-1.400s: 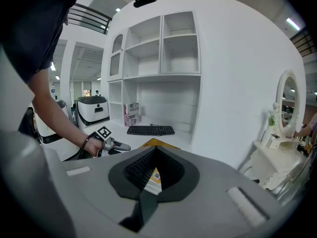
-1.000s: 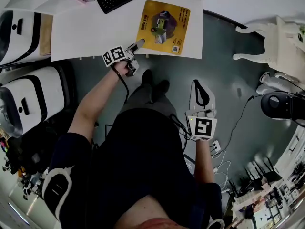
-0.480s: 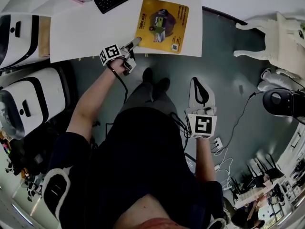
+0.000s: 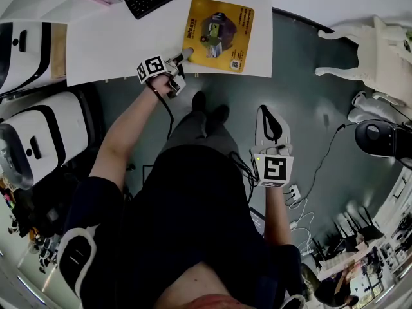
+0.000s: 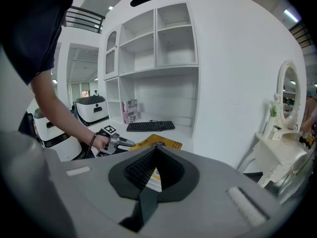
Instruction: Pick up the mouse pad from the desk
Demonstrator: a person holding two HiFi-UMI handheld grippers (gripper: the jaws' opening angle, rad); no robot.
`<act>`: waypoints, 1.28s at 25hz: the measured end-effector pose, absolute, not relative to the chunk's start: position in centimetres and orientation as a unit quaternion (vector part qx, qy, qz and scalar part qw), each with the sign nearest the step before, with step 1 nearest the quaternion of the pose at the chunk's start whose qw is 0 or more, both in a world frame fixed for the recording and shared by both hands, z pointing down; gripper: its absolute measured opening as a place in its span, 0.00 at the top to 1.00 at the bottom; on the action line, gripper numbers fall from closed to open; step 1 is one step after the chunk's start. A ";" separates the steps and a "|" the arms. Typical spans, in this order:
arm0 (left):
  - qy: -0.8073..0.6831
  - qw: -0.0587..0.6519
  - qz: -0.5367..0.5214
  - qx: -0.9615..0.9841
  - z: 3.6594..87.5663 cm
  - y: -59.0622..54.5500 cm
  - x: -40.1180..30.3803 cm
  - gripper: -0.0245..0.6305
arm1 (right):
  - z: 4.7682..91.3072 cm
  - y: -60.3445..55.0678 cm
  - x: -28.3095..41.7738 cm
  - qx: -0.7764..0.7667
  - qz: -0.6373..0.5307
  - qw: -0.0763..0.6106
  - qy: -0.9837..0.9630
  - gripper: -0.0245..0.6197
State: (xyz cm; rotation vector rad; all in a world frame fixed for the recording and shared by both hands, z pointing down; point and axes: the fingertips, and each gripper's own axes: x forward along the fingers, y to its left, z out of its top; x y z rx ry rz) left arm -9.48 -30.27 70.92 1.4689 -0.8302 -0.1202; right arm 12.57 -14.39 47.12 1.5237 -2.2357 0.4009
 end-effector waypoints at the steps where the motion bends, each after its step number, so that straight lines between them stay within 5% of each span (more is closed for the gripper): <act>1: -0.364 0.661 -0.051 0.654 70.9 -30.5 -9.1 0.46 | 47.1 -14.5 12.5 0.545 0.143 0.201 -0.802 0.96; 13: -0.340 0.647 -0.046 0.681 71.1 -33.3 -5.9 0.55 | 47.6 -14.8 12.8 0.544 0.151 0.202 -0.800 0.96; 16: -0.354 0.648 -0.034 0.674 71.7 -33.5 -5.9 0.70 | 47.6 -14.7 12.8 0.544 0.153 0.202 -0.800 0.96; 24: -0.376 0.645 -0.026 0.665 72.5 -32.8 -6.4 0.91 | 47.6 -14.7 13.0 0.546 0.153 0.203 -0.798 0.96; 32: -0.366 0.639 -0.042 0.675 71.5 -32.6 -6.2 0.93 | 47.5 -14.7 13.1 0.546 0.153 0.201 -0.799 0.96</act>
